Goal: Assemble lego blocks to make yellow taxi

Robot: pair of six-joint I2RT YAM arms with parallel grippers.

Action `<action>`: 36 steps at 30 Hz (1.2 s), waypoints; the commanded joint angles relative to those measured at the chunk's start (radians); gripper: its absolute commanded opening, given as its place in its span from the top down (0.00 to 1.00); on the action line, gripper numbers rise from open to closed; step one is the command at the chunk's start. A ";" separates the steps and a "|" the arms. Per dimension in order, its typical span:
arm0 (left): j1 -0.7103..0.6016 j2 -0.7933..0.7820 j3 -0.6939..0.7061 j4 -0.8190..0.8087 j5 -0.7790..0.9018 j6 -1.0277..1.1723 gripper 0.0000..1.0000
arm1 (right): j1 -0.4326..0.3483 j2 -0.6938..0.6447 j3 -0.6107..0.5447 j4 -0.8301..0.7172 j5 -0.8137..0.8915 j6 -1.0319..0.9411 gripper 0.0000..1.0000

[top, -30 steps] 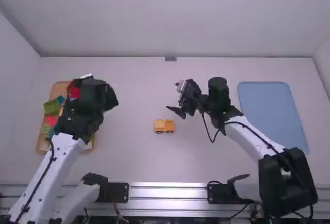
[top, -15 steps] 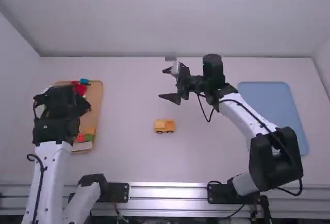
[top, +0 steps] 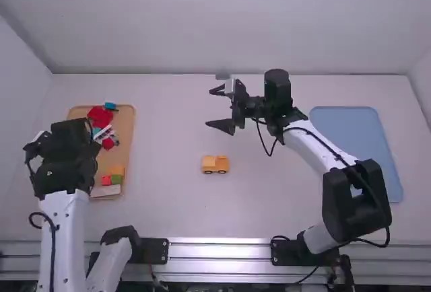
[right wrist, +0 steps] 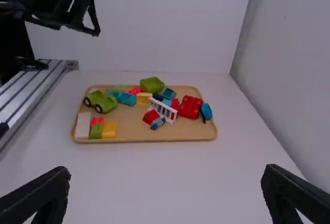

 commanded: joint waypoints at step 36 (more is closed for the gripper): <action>0.376 1.127 0.666 -0.075 0.570 1.129 0.43 | -0.001 0.006 0.038 0.026 0.047 0.001 0.01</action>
